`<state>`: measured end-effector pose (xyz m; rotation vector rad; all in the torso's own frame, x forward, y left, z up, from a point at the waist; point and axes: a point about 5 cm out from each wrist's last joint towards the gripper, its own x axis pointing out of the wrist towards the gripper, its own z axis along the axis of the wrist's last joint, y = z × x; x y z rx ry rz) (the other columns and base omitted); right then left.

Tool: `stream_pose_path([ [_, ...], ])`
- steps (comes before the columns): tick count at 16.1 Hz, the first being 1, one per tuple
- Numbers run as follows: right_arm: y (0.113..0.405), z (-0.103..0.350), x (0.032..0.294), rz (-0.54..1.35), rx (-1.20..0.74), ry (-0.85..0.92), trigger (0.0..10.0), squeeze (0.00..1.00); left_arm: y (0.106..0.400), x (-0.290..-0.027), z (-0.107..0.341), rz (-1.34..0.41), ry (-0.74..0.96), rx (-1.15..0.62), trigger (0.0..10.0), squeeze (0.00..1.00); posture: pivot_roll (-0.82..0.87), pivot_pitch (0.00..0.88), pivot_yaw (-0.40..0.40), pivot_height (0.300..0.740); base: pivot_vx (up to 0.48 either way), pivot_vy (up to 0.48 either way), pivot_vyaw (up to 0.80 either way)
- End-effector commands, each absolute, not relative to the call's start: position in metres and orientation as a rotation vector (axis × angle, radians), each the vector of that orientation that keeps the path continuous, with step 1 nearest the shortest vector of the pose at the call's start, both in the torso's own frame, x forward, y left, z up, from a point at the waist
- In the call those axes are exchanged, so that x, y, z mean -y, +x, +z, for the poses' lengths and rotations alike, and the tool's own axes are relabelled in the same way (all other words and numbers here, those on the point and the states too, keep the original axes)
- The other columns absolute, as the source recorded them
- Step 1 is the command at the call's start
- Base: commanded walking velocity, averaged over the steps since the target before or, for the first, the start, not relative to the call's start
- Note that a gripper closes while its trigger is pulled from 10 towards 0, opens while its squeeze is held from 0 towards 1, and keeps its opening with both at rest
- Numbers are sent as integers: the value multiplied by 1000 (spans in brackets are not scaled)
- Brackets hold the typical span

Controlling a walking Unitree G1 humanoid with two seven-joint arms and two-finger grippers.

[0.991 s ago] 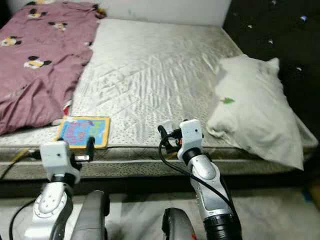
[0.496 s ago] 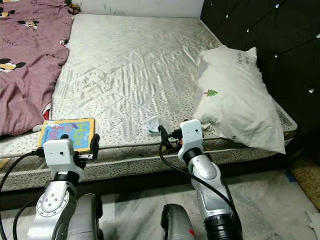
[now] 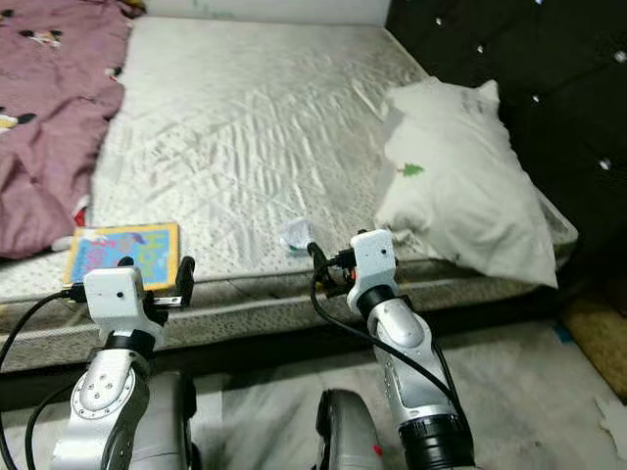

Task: Clean up the room

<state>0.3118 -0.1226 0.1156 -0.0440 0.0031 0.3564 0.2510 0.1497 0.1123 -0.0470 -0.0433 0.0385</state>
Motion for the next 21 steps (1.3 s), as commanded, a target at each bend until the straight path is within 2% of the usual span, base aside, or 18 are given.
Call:
stream_pose_path([
  [1, 312, 113, 124, 362, -21, -51, 10000, 0, 251, -148, 113, 35, -56, 46, 10000, 0, -15, 118, -109, 511, 0, 0, 0],
  [5, 312, 114, 122, 378, -12, -60, 10000, 0, 251, -147, 117, 13, -70, 73, 10000, 0, -16, 116, -109, 511, 146, 0, 0],
  [10, 310, 116, 120, 401, 11, -81, 10000, 0, 251, -145, 117, 1, -73, 75, 10000, 0, -15, 108, -108, 511, 380, 0, 685],
  [18, 309, 114, 120, 409, 4, -77, 10000, 0, 250, -143, 115, -16, -76, 72, 10000, 0, -12, 99, -108, 511, 360, 0, 0],
  [21, 308, 113, 120, 414, 0, -77, 10000, 0, 252, -141, 112, 1, -80, 44, 10000, 0, -12, 98, -108, 511, 0, 0, 0],
])
